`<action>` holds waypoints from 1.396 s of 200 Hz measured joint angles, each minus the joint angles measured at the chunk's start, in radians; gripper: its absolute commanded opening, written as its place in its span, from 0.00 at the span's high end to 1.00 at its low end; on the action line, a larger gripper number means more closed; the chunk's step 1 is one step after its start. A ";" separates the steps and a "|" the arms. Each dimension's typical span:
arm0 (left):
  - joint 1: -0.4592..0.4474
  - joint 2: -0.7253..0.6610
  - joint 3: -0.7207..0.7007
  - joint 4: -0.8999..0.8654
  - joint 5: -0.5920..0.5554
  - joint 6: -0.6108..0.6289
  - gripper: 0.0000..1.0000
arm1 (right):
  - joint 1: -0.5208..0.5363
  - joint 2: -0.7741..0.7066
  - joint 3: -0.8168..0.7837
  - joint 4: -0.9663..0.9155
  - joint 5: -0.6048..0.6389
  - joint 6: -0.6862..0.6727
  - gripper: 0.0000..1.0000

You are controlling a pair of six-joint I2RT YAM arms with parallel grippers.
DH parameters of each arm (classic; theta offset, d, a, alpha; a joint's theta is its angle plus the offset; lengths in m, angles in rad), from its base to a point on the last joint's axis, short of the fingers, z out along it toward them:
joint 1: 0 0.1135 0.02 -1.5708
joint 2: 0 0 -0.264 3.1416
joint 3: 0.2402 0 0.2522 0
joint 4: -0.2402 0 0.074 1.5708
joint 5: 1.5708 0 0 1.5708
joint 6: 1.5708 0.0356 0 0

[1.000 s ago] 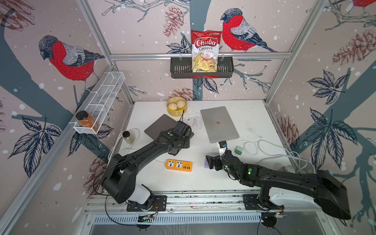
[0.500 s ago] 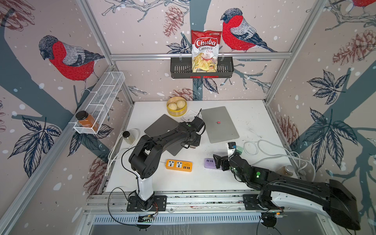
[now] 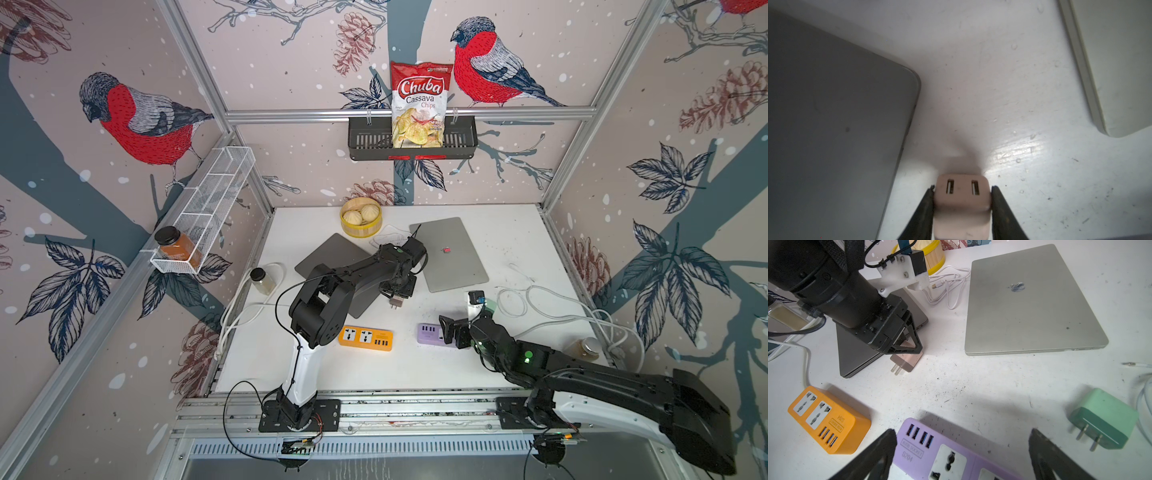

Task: Unplug the laptop charger
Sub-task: Place the plug at the center of the board, then reset both arms

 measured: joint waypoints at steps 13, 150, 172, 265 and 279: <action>0.000 -0.001 0.000 0.002 -0.003 0.009 0.65 | -0.002 0.004 0.000 0.001 -0.007 0.000 0.00; 0.051 -0.599 -0.433 0.391 -0.101 0.102 0.03 | -0.165 0.069 0.193 -0.044 -0.070 -0.103 0.00; 0.143 -0.766 -0.643 0.525 -0.140 0.101 0.03 | -0.334 0.065 0.222 -0.050 -0.171 -0.137 0.00; 0.311 -1.193 -1.391 1.359 -0.522 0.327 0.04 | -0.769 0.003 0.072 0.167 -0.299 -0.233 0.00; 0.367 -1.149 -1.438 1.461 -0.518 0.346 0.04 | -0.789 -0.011 0.008 0.237 -0.290 -0.280 0.00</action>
